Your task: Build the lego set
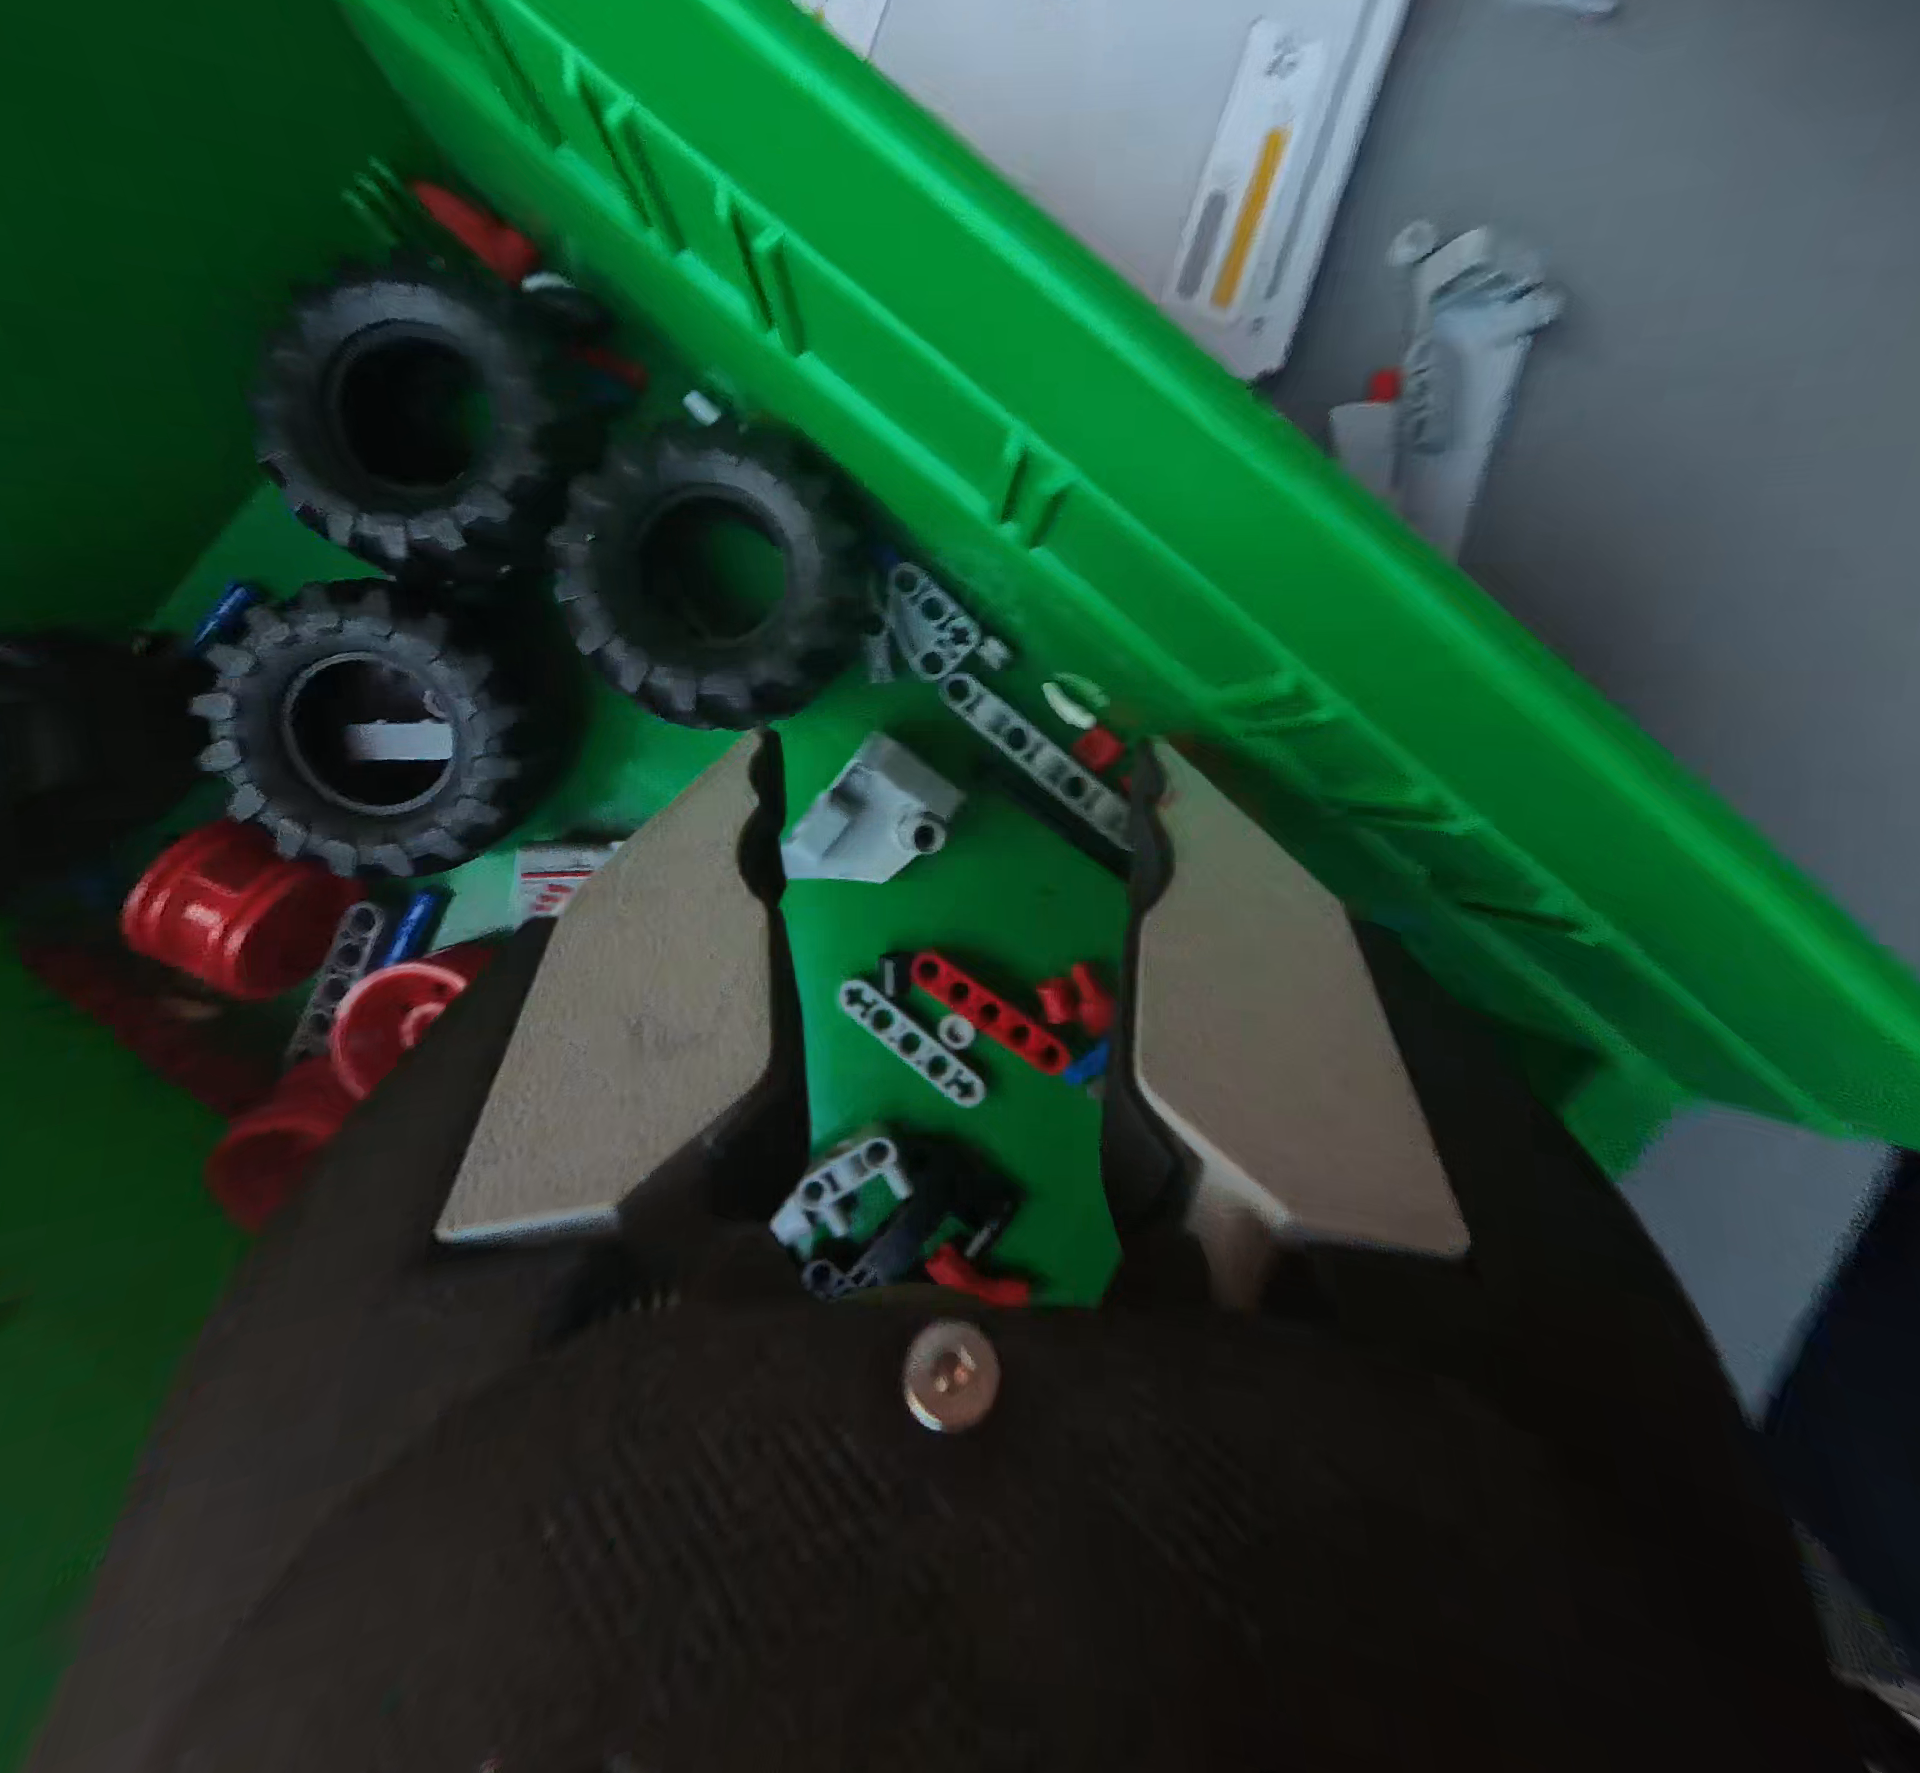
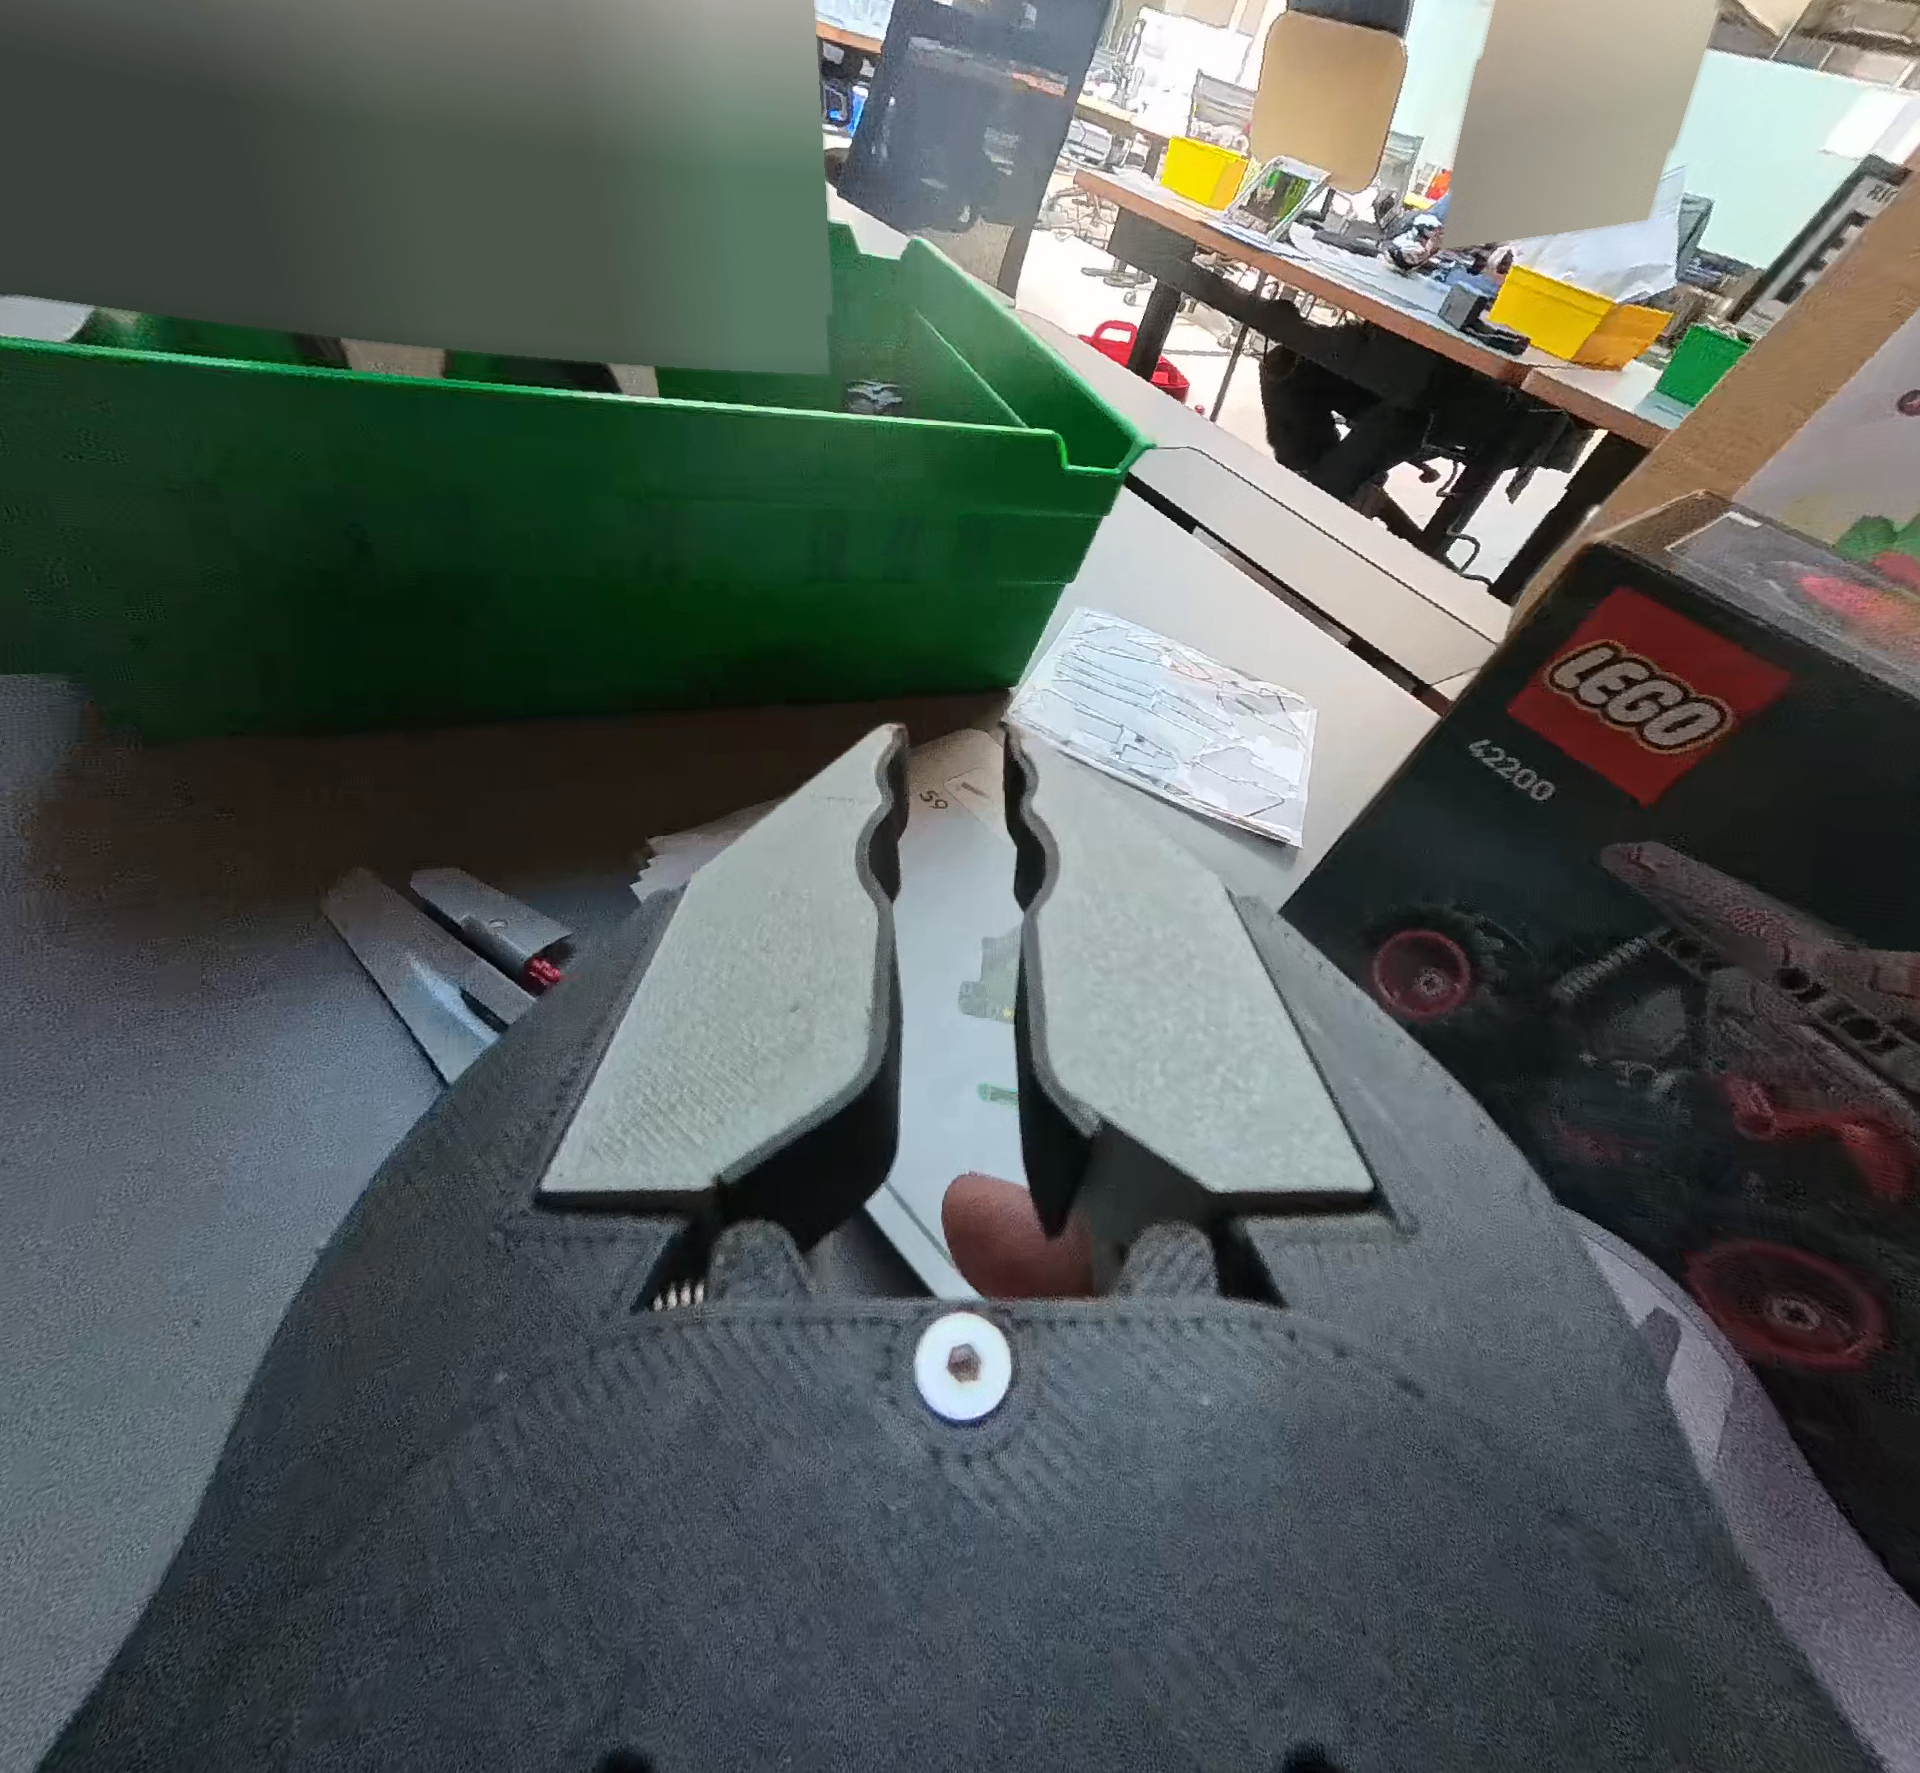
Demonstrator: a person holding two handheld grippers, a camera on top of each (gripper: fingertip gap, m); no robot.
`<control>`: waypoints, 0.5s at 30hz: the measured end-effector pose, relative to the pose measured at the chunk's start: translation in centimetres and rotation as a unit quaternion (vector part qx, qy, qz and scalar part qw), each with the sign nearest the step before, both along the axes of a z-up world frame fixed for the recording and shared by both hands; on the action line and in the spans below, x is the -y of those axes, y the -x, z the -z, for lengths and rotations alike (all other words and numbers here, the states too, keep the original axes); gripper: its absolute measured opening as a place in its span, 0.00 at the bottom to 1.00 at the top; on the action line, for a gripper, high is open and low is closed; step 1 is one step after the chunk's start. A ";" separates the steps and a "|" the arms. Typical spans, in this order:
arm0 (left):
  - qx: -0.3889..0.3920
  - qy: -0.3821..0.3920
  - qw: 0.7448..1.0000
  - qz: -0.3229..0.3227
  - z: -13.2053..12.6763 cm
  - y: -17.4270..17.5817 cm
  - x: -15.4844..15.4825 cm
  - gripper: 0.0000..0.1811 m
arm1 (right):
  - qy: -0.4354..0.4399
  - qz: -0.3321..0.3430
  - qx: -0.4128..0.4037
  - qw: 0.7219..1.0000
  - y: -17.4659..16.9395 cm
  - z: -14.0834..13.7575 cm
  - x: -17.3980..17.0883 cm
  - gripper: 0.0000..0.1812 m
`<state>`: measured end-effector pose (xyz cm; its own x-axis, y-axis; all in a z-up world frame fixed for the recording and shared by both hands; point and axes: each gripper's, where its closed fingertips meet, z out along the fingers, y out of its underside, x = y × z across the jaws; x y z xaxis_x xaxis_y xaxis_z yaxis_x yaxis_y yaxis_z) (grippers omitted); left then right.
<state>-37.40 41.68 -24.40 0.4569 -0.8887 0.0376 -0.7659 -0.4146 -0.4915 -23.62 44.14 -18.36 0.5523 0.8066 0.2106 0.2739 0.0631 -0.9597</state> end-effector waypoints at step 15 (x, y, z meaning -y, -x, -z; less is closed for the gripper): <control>-0.065 -0.037 0.997 -0.003 0.4 -0.6 -5.4 0.31 | 0.040 -0.019 -0.040 0.998 -0.5 -0.3 0.1 0.08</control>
